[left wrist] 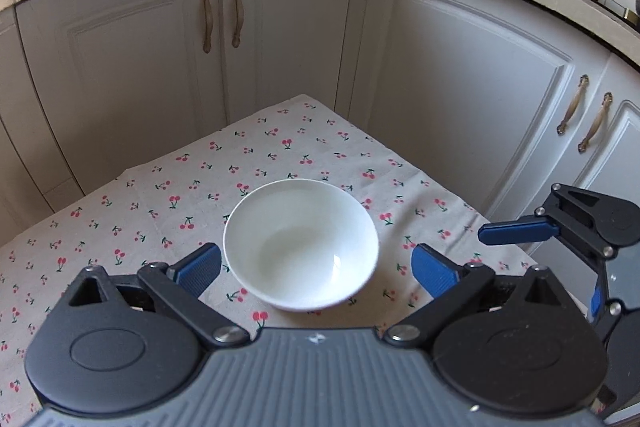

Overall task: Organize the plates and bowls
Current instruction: 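Grasp the rim of the third white bowl with the left gripper and lift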

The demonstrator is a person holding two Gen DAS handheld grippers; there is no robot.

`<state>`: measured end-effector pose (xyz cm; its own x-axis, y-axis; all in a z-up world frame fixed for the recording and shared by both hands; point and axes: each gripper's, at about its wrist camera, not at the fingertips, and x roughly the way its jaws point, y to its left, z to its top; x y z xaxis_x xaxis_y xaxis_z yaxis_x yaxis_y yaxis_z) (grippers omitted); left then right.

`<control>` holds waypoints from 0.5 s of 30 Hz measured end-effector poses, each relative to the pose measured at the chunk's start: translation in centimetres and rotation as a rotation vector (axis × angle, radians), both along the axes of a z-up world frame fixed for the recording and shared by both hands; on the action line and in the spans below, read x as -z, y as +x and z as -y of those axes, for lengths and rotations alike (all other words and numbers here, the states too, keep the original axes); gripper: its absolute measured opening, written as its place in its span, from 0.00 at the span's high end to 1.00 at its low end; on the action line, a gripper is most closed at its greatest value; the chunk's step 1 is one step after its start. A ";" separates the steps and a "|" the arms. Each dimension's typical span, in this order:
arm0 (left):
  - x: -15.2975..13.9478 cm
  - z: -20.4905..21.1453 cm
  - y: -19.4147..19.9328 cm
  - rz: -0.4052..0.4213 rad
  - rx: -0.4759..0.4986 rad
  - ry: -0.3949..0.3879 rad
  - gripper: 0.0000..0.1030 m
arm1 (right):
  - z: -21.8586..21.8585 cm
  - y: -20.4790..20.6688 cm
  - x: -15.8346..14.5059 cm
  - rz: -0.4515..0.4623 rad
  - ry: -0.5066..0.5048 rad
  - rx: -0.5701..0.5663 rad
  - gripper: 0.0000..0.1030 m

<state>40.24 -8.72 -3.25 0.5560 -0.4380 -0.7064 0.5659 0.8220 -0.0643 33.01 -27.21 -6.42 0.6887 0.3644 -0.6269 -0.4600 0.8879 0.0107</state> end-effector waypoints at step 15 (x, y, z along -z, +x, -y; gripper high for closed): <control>3.2 -0.3 4.7 -0.053 -0.026 -0.006 0.03 | -1.9 4.9 2.2 0.011 -0.058 -0.055 0.01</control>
